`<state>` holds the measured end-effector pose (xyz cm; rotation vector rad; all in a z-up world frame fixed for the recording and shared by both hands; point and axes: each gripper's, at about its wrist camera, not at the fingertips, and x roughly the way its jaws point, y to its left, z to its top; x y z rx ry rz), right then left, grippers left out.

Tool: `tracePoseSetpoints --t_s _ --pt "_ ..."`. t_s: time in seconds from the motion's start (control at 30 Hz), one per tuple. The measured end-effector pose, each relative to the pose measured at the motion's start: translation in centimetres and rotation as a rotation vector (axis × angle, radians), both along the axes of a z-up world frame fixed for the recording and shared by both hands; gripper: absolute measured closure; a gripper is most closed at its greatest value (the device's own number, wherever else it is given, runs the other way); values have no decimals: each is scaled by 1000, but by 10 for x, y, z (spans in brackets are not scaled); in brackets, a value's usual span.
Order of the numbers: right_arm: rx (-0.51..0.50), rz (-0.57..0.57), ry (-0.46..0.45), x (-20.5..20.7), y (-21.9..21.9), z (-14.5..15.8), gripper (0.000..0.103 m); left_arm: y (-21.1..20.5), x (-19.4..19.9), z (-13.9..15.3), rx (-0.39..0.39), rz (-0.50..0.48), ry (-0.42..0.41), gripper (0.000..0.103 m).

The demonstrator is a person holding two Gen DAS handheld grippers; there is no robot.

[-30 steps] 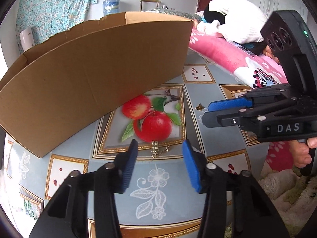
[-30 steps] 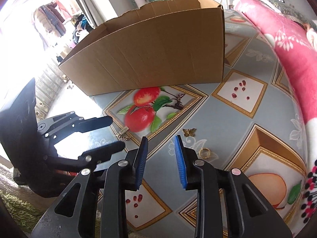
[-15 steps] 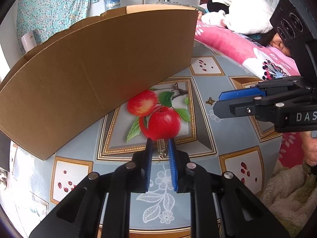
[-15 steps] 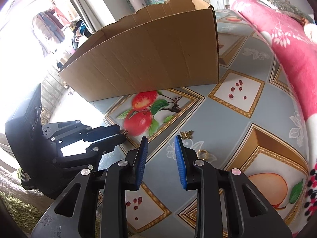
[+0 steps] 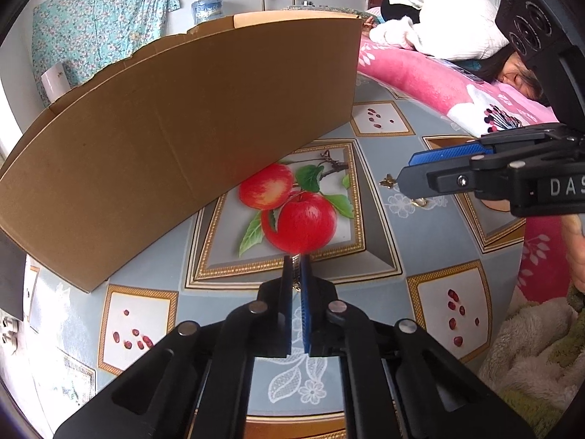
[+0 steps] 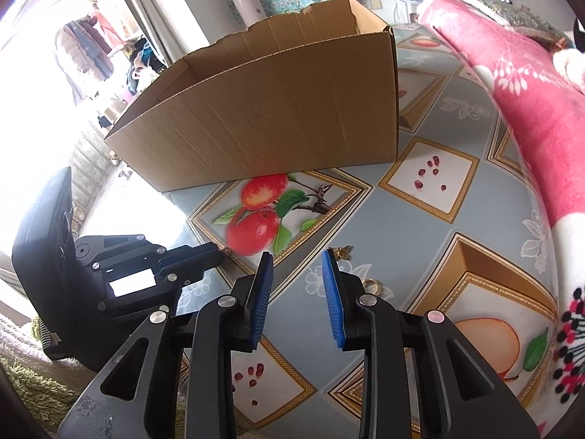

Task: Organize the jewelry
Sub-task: 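Close the right gripper on a gold hoop earring while the left gripper holds the bar earring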

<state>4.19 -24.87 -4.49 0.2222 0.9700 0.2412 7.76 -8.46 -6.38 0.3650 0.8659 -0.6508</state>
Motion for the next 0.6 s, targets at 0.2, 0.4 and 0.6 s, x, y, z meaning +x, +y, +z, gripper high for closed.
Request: tracePoseSetpoints --t_s 0.2,0.4,0.6 --pt "-20 -39 -9 -2 -7 5 76 18 -3 4 -22 43 -14 100" --pt "-4 -53 47 -6 -13 -2 75 31 -1 6 -46 85 -5 100" --pt "-82 -55 80 -14 -8 -10 69 38 3 3 -60 104 19 100"
